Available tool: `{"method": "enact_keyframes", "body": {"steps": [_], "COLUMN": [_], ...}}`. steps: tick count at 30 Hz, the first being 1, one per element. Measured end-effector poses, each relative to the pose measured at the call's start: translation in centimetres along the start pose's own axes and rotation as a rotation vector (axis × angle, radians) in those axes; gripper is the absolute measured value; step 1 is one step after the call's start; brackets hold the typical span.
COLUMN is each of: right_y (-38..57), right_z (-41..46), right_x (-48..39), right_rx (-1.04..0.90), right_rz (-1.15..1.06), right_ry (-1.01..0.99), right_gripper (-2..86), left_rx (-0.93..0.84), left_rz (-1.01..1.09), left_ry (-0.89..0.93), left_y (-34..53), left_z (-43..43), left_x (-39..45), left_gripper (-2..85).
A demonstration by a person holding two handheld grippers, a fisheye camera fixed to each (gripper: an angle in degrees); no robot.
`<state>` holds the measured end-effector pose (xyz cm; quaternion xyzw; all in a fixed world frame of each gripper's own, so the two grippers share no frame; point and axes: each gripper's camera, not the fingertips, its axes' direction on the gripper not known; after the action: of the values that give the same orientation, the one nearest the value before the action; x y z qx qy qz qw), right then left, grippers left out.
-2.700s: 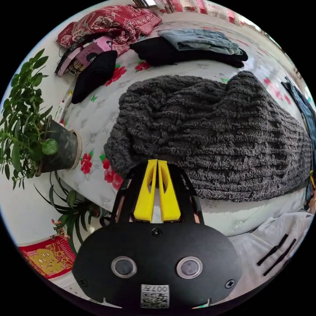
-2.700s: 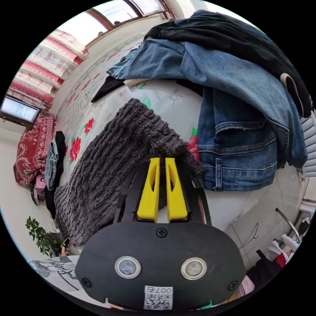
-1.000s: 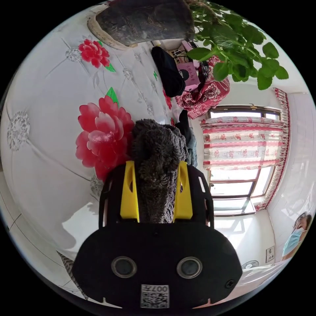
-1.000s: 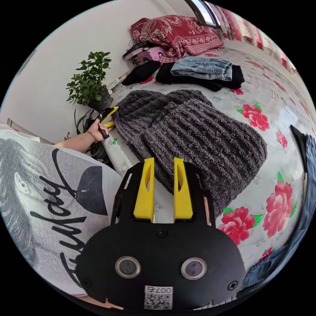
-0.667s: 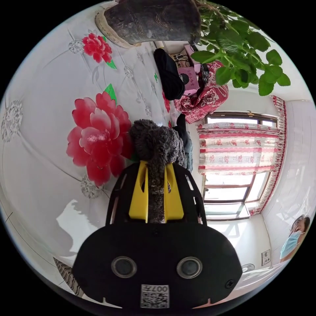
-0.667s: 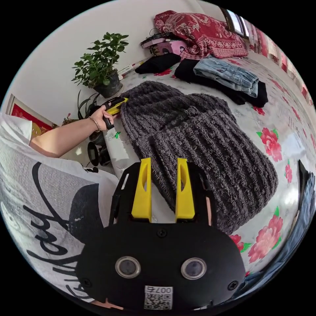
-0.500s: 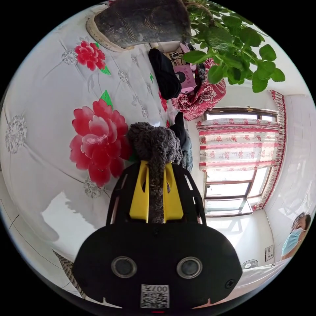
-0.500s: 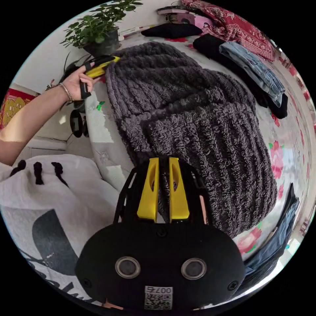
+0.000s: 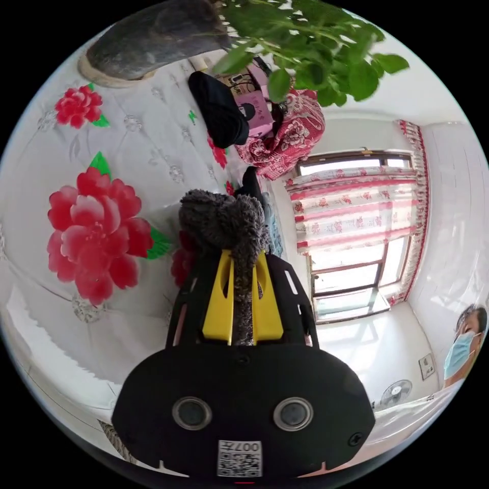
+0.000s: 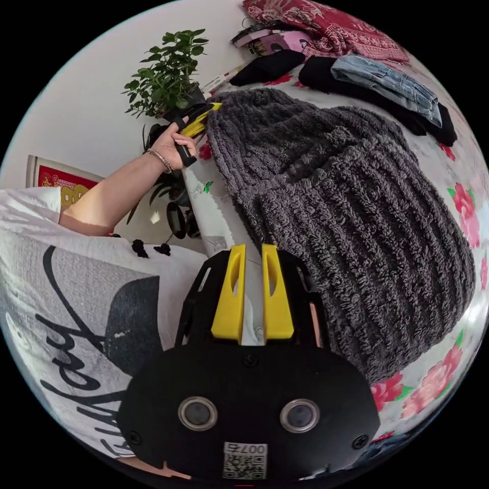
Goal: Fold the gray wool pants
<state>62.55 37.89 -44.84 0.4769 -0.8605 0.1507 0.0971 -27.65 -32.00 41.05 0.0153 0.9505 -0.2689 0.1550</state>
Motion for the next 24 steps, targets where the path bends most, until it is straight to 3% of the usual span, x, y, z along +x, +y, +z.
{"method": "enact_keyframes", "body": {"steps": [3, 6, 9, 11, 14, 16, 19, 24], "right_y": [3.7, 8.5, 14.5, 19.5, 25.5, 28.4, 31.8, 34.3], "right_z": [-2.7, -5.9, -9.7, -12.3, -14.4, -15.3, -16.1, -14.8], "right_x": [2.9, 7.0, 11.3, 14.8, 18.9, 20.7, 23.0, 28.0], "right_rx": [0.126, 0.214, 0.349, 0.446, 0.552, 0.605, 0.673, 0.653], "right_rz": [0.084, 0.219, 0.363, 0.494, 0.692, 0.776, 0.843, 0.917], "right_ry": [-0.053, -0.042, -0.036, -0.013, 0.032, 0.039, 0.005, -0.111], "right_gripper": [3.9, 4.0, 4.7, 5.7, 7.3, 8.1, 9.3, 10.4], "left_rx": [-0.076, -0.26, -0.525, -0.812, -1.072, -1.108, -1.111, -0.933], "left_rz": [0.189, 0.479, 0.869, 1.082, 1.1, 1.001, 0.921, 0.904], "left_ry": [0.006, 0.094, 0.217, 0.312, 0.344, 0.36, 0.348, 0.081], "left_y": [0.7, 3.0, 9.6, 17.4, 25.9, 28.2, 29.4, 24.9], "left_z": [1.9, 5.7, 10.6, 15.1, 20.3, 22.0, 22.5, 21.2], "left_x": [4.4, 11.8, 20.8, 24.6, 23.4, 21.5, 19.2, 15.6], "left_gripper": [5.0, 4.9, 5.7, 8.0, 10.0, 10.6, 11.6, 13.2]}}
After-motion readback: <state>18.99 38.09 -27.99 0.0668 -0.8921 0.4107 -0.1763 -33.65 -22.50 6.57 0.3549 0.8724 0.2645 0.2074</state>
